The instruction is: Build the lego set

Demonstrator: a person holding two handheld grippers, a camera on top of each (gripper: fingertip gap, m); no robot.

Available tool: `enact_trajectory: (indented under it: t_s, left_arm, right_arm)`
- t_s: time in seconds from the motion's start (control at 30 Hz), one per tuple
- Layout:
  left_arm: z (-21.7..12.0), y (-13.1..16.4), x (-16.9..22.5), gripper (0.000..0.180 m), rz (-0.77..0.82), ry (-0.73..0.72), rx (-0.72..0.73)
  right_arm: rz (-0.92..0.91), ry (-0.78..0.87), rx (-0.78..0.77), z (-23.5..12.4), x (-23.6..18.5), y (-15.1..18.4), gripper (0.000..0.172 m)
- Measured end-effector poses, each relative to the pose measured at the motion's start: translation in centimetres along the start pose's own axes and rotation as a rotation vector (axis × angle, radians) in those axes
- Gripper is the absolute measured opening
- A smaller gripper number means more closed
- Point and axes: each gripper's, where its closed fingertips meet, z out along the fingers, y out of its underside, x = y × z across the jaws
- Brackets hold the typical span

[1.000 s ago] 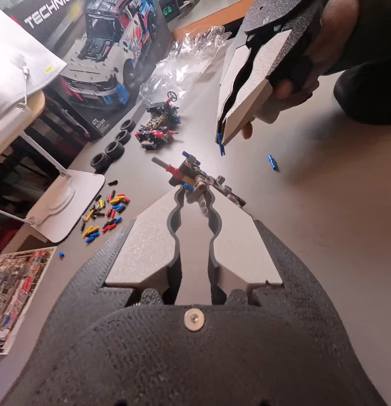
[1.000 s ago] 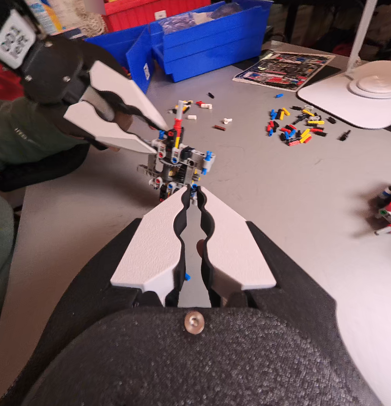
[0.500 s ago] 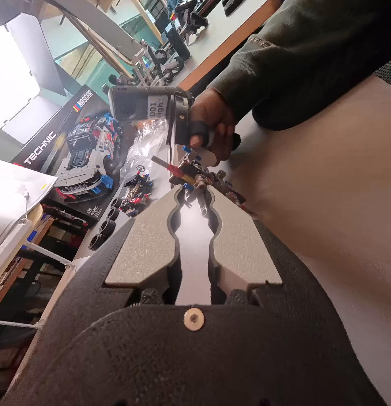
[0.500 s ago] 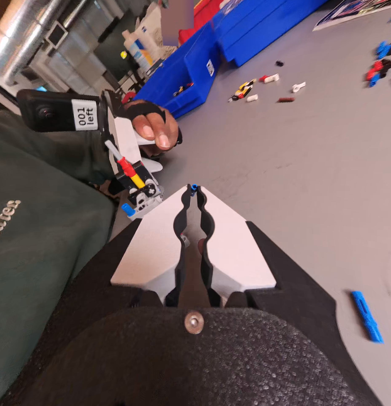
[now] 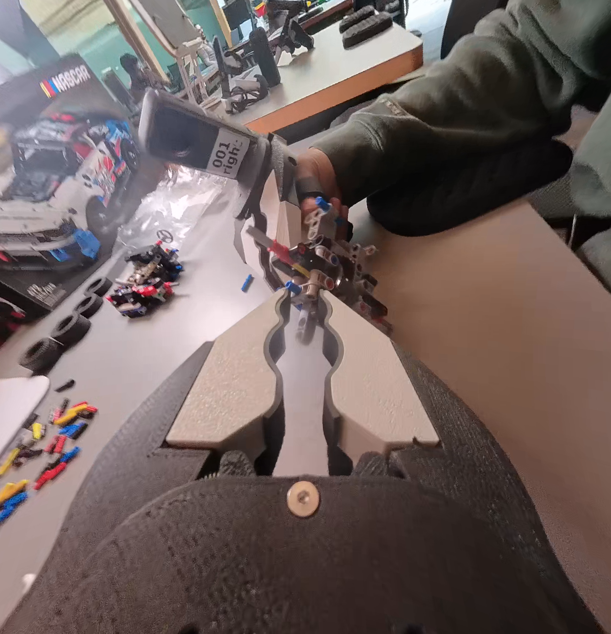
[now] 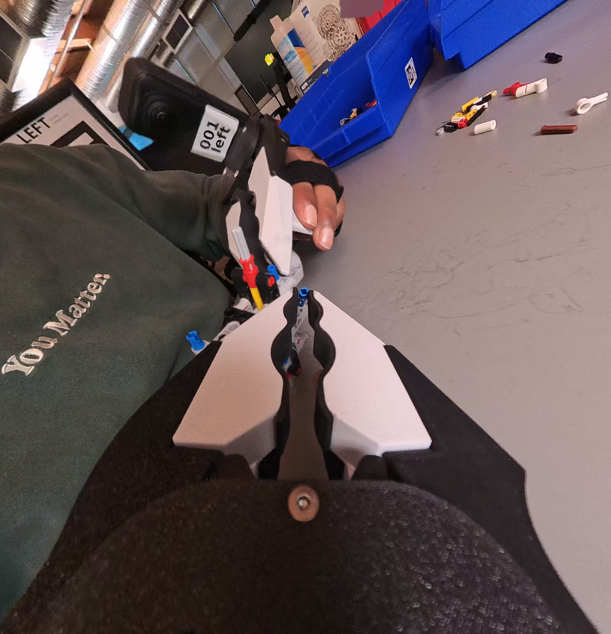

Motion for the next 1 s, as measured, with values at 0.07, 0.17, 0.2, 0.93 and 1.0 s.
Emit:
enact_trajectory:
  t_s: [0.07,0.17,0.2,0.93,1.0]
  left_arm:
    - [0.1,0.4,-0.3,0.016,-0.152,0.029,-0.004]
    - [0.4,1.3,-0.6,0.021,-0.378,0.073,-0.023]
    - [0.5,1.6,-0.6,0.025,-0.429,0.087,-0.033]
    - [0.8,4.5,3.8,0.033,-0.647,0.353,-0.298]
    - [0.8,4.8,4.1,0.034,-0.628,0.372,-0.357]
  right_arm:
    - [0.006,0.022,-0.008,0.0,0.4,0.1,0.003]
    - [0.036,0.046,-0.030,0.0,1.0,0.6,0.003]
    - [0.040,0.051,-0.034,0.0,1.1,0.7,0.004]
    - [-0.018,0.120,-0.070,-0.7,1.1,0.8,0.004]
    - [-0.046,0.161,-0.080,-1.0,1.4,0.8,0.004]
